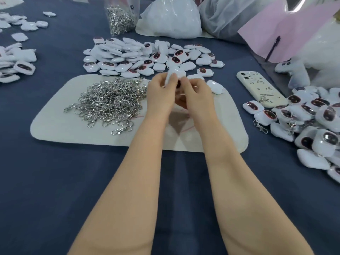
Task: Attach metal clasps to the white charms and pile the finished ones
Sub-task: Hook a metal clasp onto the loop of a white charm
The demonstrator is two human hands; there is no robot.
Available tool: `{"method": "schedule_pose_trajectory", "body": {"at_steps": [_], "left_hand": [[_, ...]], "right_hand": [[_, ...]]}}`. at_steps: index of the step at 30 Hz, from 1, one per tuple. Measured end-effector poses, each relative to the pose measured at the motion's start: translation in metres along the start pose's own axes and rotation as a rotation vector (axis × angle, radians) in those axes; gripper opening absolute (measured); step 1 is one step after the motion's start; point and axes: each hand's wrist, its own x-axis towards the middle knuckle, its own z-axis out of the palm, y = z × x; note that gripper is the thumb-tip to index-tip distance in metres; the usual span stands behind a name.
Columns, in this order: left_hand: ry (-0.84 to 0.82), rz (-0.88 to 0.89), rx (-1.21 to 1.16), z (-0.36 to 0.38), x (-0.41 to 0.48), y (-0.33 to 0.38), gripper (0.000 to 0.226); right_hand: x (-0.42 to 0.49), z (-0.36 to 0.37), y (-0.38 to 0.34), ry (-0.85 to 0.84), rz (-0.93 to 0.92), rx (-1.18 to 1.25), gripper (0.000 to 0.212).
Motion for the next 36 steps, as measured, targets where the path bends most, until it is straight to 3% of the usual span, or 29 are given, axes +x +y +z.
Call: {"method": "schedule_pose_trajectory", "body": {"at_steps": [4,7,9,15,17,20,23,26,30,36], "left_hand": [[0.265,-0.072,-0.380,-0.018,0.009,0.002,0.011],[0.326,-0.148,-0.673,-0.027,0.014,-0.001,0.024],[0.321,-0.179,-0.731,-0.028,0.014,-0.003,0.027],[0.277,-0.161,-0.766,-0.023,0.013,0.000,0.021],[0.246,-0.143,-0.708,-0.021,0.012,0.000,0.019],[0.195,-0.127,-0.476,-0.016,0.011,-0.002,0.018],[0.138,-0.021,-0.092,-0.011,0.009,-0.005,0.019],[-0.011,0.151,0.107,-0.007,0.007,-0.007,0.018],[-0.150,0.195,0.209,-0.002,0.005,-0.011,0.012],[-0.103,0.239,0.359,-0.002,0.009,-0.017,0.013]], "right_hand": [[-0.004,0.002,0.004,-0.110,-0.220,-0.598,0.019],[-0.009,0.008,0.007,-0.288,-0.222,-1.013,0.036],[-0.012,0.014,0.008,-0.301,-0.250,-1.119,0.033],[-0.013,0.022,0.013,-0.267,-0.327,-1.109,0.017],[-0.012,0.019,0.014,-0.237,-0.301,-0.970,0.013],[-0.009,0.011,0.011,-0.099,-0.231,-0.630,0.002],[-0.005,0.001,0.008,0.029,-0.147,-0.357,0.012],[-0.001,-0.008,0.006,0.064,-0.120,-0.221,0.019],[0.002,-0.013,0.005,0.049,-0.140,-0.184,0.016],[0.002,-0.010,0.009,0.072,-0.239,-0.357,0.015]]}}
